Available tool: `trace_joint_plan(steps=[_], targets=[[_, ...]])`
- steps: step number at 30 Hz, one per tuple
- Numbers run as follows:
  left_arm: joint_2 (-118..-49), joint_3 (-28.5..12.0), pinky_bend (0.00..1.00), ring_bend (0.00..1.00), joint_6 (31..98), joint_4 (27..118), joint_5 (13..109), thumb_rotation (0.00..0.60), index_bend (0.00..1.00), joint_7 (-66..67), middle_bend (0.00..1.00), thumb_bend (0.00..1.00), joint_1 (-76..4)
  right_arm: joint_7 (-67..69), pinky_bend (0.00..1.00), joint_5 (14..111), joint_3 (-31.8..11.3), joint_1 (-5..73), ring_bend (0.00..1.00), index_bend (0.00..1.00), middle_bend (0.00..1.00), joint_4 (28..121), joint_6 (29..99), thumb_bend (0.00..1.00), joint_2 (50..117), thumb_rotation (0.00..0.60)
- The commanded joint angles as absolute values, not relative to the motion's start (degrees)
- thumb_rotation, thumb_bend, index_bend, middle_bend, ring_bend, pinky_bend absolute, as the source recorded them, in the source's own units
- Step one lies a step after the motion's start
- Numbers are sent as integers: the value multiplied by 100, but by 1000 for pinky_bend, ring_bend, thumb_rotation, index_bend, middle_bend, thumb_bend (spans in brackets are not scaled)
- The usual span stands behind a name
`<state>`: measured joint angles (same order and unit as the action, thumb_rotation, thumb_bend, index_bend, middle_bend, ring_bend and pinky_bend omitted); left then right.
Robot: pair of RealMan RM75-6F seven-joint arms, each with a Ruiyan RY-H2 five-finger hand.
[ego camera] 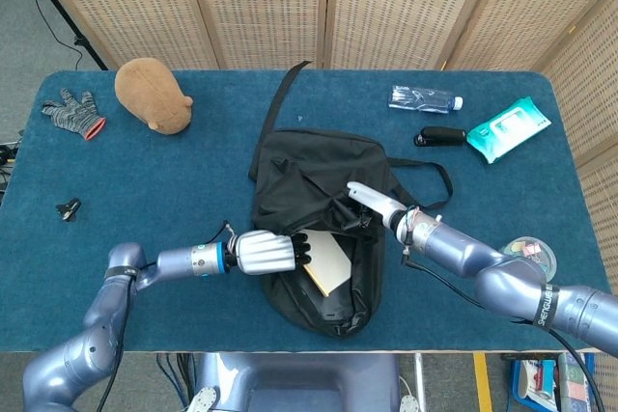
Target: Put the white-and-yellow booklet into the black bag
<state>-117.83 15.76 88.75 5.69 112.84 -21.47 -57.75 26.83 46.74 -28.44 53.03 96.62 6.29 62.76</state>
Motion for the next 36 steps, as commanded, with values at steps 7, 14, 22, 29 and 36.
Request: trace_joint_plan(steps=[7, 14, 22, 29, 36], targets=[[-11822, 1524, 633, 452, 8294, 544, 11044, 600, 833, -2007, 534, 581, -5745, 2743, 590, 4827, -2938, 5198, 445, 594, 535, 9675, 436, 759, 6226, 600], [-11710, 1532, 623, 259, 8371, 625, 10955, 600, 418, -2206, 229, 473, -5661, 2770, 590, 4913, -2964, 5136, 445, 594, 535, 9618, 456, 759, 6245, 600], [-11527, 1545, 597, 178, 8886, 712, 10896, 600, 100, -2543, 61, 114, -5491, 2787, 590, 4958, -2880, 5194, 445, 595, 535, 9535, 578, 762, 6268, 600], [-11376, 1542, 597, 174, 9457, 849, 10842, 600, 97, -2917, 60, 26, -5223, 2823, 590, 4903, -2683, 5289, 445, 595, 535, 9449, 767, 762, 6284, 600], [-11163, 1566, 597, 175, 10231, 980, 10835, 600, 163, -3427, 65, 27, -4873, 2834, 590, 4835, -2485, 5352, 445, 595, 536, 9422, 973, 763, 6265, 600]])
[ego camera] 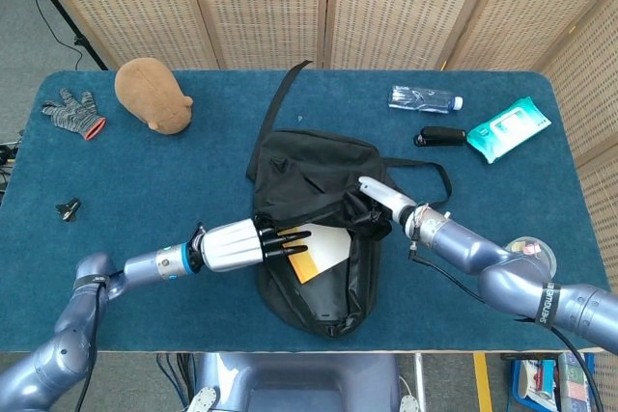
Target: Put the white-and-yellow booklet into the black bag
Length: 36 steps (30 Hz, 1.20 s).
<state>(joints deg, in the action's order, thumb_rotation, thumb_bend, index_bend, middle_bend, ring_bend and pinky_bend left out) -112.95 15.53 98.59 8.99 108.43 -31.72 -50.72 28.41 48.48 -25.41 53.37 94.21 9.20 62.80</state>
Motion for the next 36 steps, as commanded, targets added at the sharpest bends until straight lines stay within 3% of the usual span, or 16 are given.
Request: trace_joint_plan(steps=[1, 8, 11, 14, 15, 16, 18, 19, 25, 30, 34, 36], targets=[[-11125, 1565, 597, 177, 10349, 999, 10831, 600, 181, -3497, 70, 27, -4816, 2832, 589, 4830, -2463, 5354, 445, 595, 536, 9430, 997, 762, 6257, 600], [-10650, 1441, 597, 205, 11288, 1066, 10649, 600, 222, -4021, 107, 27, -4182, 2688, 586, 4897, -2206, 5294, 445, 595, 536, 9641, 1364, 763, 6196, 600], [-10450, 1239, 597, 217, 11318, 1079, 10390, 600, 226, -4281, 109, 26, -3910, 2564, 583, 4957, -2044, 5247, 444, 595, 536, 9744, 1590, 762, 6214, 600], [-10269, 1063, 595, 210, 11303, 1054, 10160, 600, 226, -4522, 107, 24, -3653, 2375, 460, 5026, -1824, 5199, 349, 531, 456, 9818, 1861, 728, 6270, 600], [-10225, 1008, 587, 201, 11264, 1038, 10088, 600, 226, -4559, 103, 23, -3580, 2333, 349, 5050, -1773, 5179, 240, 434, 353, 9849, 1916, 587, 6284, 600], [-10170, 934, 577, 192, 11200, 1026, 9991, 600, 226, -4617, 96, 21, -3486, 2273, 227, 5111, -1710, 5145, 125, 297, 216, 9907, 1974, 366, 6295, 600], [-10092, 817, 561, 193, 11066, 1024, 9838, 600, 226, -4711, 84, 17, -3348, 2119, 65, 5296, -1584, 5097, 9, 85, 43, 9983, 1996, 52, 6277, 600], [-10037, 761, 544, 198, 10927, 1029, 9755, 600, 220, -4778, 71, 11, -3260, 1985, 18, 5441, -1491, 5073, 0, 22, 3, 10029, 2014, 0, 6251, 600], [-9579, 490, 376, 73, 9806, 1488, 9276, 600, 120, -5243, 0, 0, -2766, 1038, 0, 6145, -1033, 4845, 0, 0, 0, 10276, 2865, 0, 6238, 600], [-9105, 281, 332, 28, 9613, 2216, 8994, 600, 74, -5042, 0, 0, -2498, 305, 0, 6625, -813, 4448, 0, 0, 0, 10535, 4006, 0, 6242, 600], [-8508, 109, 260, 0, 9326, 3456, 8676, 600, 4, -4529, 0, 0, -2212, -293, 0, 7284, -663, 3948, 0, 0, 0, 10446, 5265, 0, 6395, 600], [-7991, 44, 233, 0, 9157, 4528, 8331, 600, 0, -4127, 0, 0, -1827, -452, 0, 7816, -522, 3455, 0, 0, 0, 10199, 6228, 0, 6389, 600]])
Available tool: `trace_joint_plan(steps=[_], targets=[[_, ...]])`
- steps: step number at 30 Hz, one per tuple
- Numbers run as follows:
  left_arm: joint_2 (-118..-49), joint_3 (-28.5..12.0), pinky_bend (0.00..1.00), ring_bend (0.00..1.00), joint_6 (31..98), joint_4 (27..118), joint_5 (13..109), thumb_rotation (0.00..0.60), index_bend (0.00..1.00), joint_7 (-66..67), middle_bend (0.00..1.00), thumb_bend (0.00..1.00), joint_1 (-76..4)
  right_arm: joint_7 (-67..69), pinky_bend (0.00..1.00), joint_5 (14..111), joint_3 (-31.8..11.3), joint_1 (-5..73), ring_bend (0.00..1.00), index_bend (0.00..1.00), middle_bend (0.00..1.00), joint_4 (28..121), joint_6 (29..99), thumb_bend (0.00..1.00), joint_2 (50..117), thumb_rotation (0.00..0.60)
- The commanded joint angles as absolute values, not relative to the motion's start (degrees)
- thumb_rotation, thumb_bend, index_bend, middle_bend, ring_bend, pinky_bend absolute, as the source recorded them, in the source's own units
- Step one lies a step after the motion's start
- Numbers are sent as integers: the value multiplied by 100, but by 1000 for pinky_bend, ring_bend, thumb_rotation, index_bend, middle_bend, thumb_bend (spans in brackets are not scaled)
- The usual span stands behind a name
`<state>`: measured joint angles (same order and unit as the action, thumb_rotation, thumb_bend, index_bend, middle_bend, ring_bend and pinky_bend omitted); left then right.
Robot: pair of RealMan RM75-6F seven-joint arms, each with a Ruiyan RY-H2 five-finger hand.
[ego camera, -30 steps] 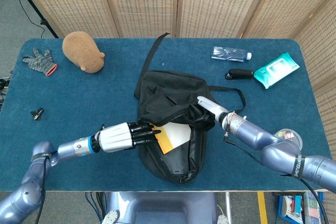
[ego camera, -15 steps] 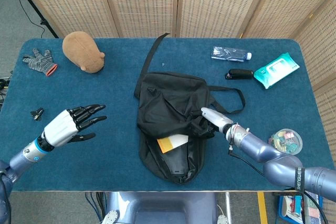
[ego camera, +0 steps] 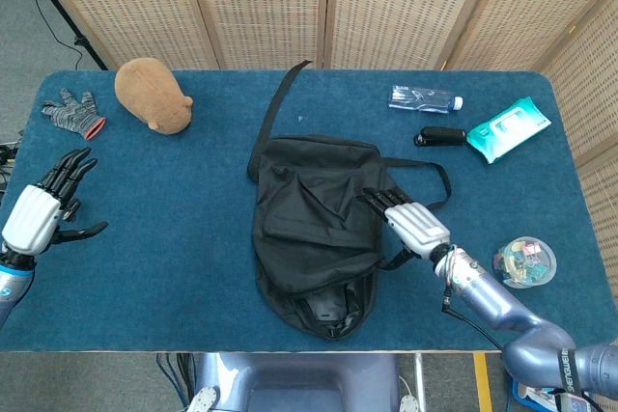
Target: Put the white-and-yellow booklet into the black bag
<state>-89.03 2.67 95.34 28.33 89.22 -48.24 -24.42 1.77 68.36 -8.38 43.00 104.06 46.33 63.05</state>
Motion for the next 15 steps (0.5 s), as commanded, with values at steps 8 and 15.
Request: trace_joint_plan(steps=[8, 15], targets=[[-6667, -68, 92, 0, 8964, 7603, 7586, 600, 0, -2407, 0, 0, -1160, 287, 0, 8845, -69, 2433, 0, 0, 0, 9350, 7740, 0, 6381, 600], [-6433, -87, 36, 0, 8922, 8272, 7497, 600, 0, -1722, 0, 0, -924, 936, 0, 9021, 152, 1843, 0, 0, 0, 8625, 8327, 0, 6590, 600]])
